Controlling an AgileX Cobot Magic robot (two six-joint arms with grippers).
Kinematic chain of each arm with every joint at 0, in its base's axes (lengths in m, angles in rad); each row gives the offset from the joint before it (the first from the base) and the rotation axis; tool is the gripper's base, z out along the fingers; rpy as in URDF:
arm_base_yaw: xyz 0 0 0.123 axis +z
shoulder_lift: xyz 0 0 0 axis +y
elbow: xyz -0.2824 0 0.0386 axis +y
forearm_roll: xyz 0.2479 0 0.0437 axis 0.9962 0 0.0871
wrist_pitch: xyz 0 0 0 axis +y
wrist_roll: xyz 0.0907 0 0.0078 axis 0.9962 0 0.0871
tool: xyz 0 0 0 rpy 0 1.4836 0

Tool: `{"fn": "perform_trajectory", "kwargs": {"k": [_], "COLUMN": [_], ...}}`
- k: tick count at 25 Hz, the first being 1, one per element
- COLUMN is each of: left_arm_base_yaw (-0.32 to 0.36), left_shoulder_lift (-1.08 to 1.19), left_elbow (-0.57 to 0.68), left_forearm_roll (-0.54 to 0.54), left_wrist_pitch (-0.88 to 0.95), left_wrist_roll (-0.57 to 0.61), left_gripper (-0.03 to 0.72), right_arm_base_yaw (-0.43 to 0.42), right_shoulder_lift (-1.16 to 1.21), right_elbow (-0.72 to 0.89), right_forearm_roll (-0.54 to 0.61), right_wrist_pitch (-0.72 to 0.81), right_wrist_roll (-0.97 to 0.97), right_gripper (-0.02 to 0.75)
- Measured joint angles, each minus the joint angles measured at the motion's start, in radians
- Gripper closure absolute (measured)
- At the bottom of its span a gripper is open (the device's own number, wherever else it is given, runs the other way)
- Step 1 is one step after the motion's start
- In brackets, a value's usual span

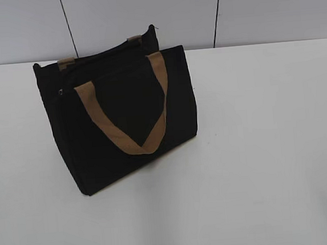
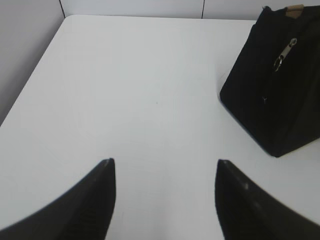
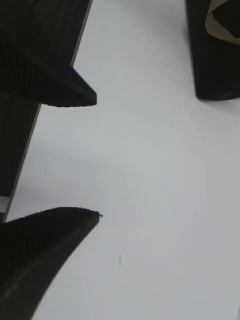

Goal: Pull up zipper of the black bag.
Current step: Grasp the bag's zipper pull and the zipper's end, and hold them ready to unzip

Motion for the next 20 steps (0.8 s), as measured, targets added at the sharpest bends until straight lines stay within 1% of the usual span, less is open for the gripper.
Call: {"fn": "perform_trajectory", "kwargs": {"k": [20], "left_arm_base_yaw": [0.0], "left_shoulder_lift": [0.0], "left_elbow": [0.0], "left_forearm_roll": [0.0], "left_wrist_pitch": [0.0], "left_wrist_roll": [0.0], "left_gripper": [0.22], "right_arm_base_yaw": [0.0], "right_shoulder_lift": [0.0], "right_elbow": [0.0], "right_forearm_roll": [0.0], "right_wrist_pitch": [0.0], "right_wrist_roll": [0.0], "right_gripper": [0.254]}}
